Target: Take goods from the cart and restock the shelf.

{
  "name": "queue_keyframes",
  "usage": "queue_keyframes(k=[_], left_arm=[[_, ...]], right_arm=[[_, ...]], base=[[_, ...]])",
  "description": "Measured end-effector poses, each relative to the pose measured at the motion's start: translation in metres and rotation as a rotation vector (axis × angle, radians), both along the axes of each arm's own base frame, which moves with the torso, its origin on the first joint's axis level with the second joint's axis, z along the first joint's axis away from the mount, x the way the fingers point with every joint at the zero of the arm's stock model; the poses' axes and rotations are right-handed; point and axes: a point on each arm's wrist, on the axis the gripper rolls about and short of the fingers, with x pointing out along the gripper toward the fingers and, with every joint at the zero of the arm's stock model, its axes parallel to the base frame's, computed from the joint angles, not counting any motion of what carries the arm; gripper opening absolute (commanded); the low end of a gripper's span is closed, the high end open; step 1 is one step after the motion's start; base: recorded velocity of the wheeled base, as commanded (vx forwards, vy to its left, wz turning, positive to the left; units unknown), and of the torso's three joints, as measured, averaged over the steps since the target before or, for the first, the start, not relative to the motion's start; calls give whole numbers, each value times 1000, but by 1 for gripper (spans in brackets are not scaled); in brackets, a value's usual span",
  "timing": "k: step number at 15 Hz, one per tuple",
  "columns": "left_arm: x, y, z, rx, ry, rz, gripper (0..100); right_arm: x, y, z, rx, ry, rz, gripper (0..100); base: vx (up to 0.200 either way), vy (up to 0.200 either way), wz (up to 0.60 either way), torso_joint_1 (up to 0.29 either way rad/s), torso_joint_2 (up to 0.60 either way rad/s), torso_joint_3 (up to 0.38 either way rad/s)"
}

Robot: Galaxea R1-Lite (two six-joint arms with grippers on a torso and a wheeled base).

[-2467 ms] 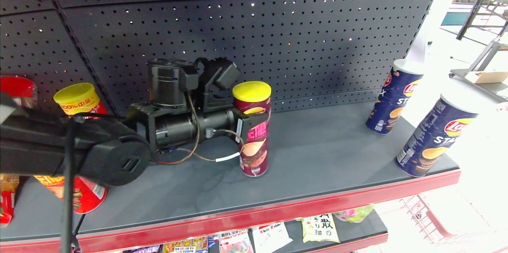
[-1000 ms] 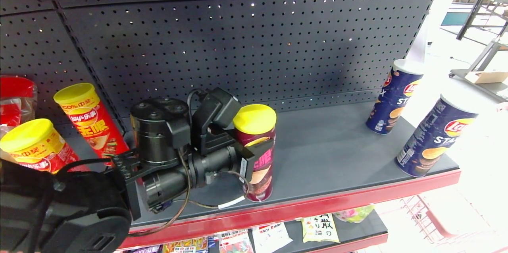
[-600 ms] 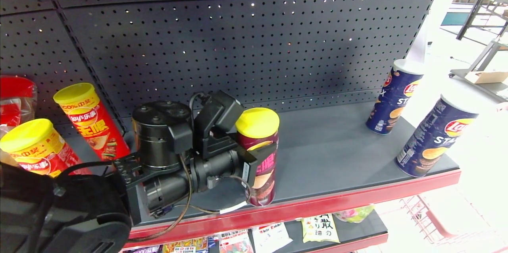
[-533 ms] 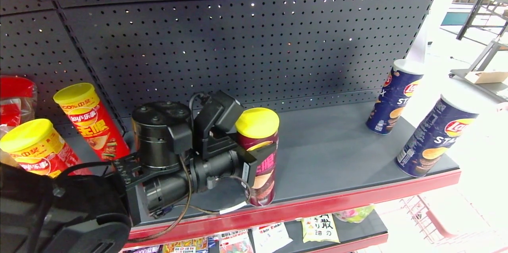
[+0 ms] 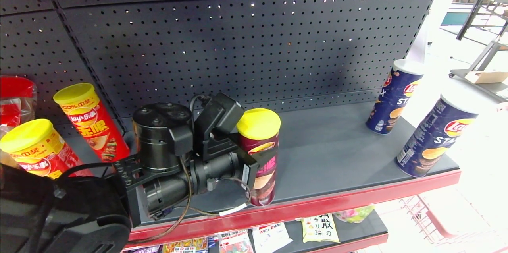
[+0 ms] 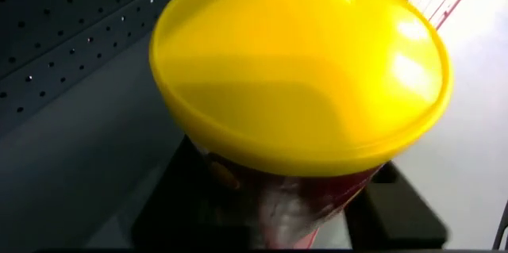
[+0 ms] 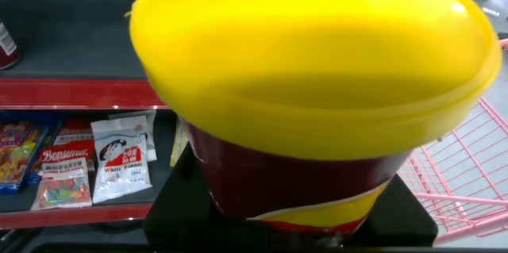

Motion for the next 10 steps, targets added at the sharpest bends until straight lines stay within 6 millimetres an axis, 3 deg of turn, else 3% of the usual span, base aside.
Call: queue_keyframes(k=[7, 10], left_arm=[[-2, 3, -3, 5, 13, 8, 100], [-14, 15, -6, 18, 30, 12, 100]], right_arm=[[0, 0, 0, 0, 3, 1, 0], [1, 0, 1, -2, 10, 1, 0]], base=[[0, 0, 0, 0, 0, 0], [0, 0, 0, 0, 0, 0]])
